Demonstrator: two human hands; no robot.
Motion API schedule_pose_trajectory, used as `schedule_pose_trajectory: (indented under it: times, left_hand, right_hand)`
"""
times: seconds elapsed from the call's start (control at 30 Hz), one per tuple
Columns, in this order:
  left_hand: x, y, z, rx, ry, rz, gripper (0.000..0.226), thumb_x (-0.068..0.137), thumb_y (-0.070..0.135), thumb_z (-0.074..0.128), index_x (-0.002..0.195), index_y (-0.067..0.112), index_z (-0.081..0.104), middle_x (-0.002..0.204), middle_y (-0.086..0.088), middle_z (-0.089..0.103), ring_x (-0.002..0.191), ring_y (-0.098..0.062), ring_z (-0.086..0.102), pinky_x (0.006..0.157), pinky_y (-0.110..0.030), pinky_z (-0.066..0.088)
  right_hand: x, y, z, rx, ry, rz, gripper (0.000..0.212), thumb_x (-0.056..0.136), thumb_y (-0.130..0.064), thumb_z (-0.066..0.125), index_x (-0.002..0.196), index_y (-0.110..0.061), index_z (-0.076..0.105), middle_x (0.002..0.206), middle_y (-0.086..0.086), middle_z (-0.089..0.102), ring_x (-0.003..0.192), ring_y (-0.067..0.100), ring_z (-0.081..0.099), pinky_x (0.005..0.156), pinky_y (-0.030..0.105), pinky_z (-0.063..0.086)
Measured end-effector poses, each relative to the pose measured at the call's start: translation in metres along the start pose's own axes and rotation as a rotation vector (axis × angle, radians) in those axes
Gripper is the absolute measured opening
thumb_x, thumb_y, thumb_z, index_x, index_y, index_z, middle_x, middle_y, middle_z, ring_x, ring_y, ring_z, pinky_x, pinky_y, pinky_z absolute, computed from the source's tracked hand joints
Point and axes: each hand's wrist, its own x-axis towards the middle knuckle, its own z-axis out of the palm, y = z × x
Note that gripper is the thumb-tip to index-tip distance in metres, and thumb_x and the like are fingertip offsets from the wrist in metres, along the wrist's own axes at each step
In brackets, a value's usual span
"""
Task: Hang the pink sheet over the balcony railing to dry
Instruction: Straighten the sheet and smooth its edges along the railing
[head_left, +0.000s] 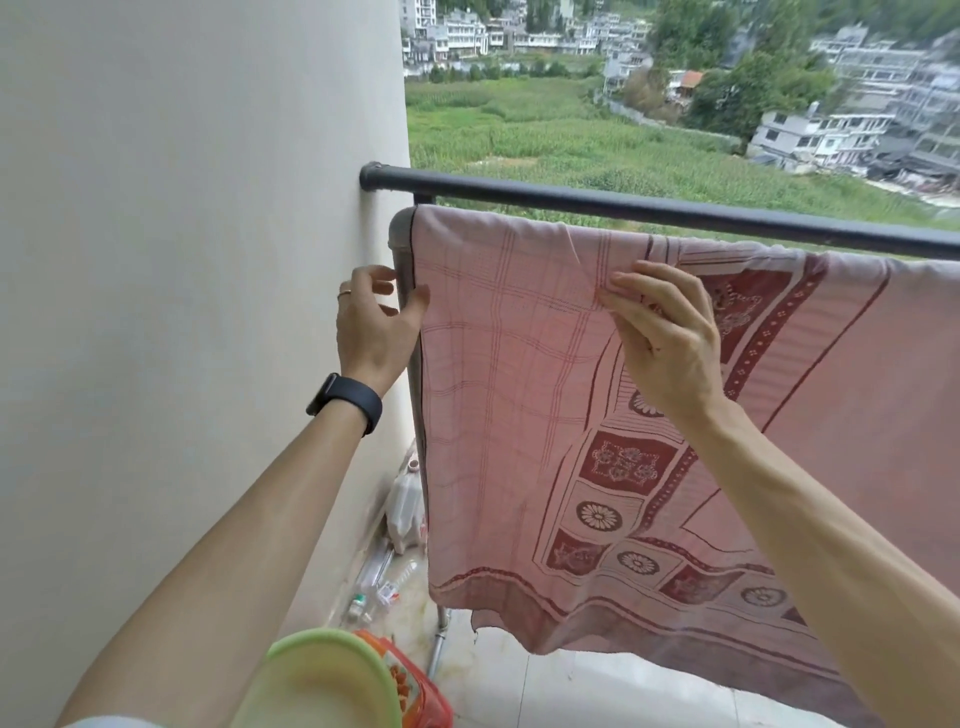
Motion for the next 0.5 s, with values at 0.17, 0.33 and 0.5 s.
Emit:
schedule_pose_trajectory:
  times: [0.17, 0.33, 0.5]
  left_hand:
    - [-0.006, 0.014, 0.007, -0.058, 0.084, 0.052, 0.045, 0.081, 0.048, 0.071, 0.112, 0.026, 0.045, 0.112, 0.005, 0.054, 0.083, -0.009, 0.060, 0.075, -0.025, 0.047]
    - [-0.014, 0.014, 0.020, -0.139, -0.130, -0.020, 0.049, 0.081, 0.060, 0.065, 0.118, 0.029, 0.056, 0.106, 0.017, 0.064, 0.094, 0.003, 0.061, 0.078, -0.015, 0.047]
    - [-0.005, 0.029, 0.033, -0.319, -0.300, -0.068, 0.029, 0.082, 0.053, 0.070, 0.102, 0.033, 0.064, 0.094, 0.023, 0.071, 0.087, 0.005, 0.066, 0.084, -0.025, 0.053]
  right_hand:
    - [-0.029, -0.003, -0.008, -0.009, -0.057, 0.023, 0.013, 0.094, -0.008, 0.070, 0.105, -0.006, 0.078, 0.116, 0.008, 0.072, 0.117, 0.030, 0.062, 0.095, 0.051, 0.052]
    - [-0.046, -0.004, -0.013, -0.036, -0.106, 0.066, 0.014, 0.092, -0.005, 0.072, 0.105, -0.006, 0.079, 0.116, 0.008, 0.073, 0.118, 0.031, 0.063, 0.096, 0.052, 0.051]
    - [-0.045, -0.013, -0.012, 0.008, -0.078, 0.039, 0.013, 0.094, -0.009, 0.070, 0.104, -0.007, 0.079, 0.115, 0.007, 0.073, 0.118, 0.030, 0.062, 0.098, 0.049, 0.051]
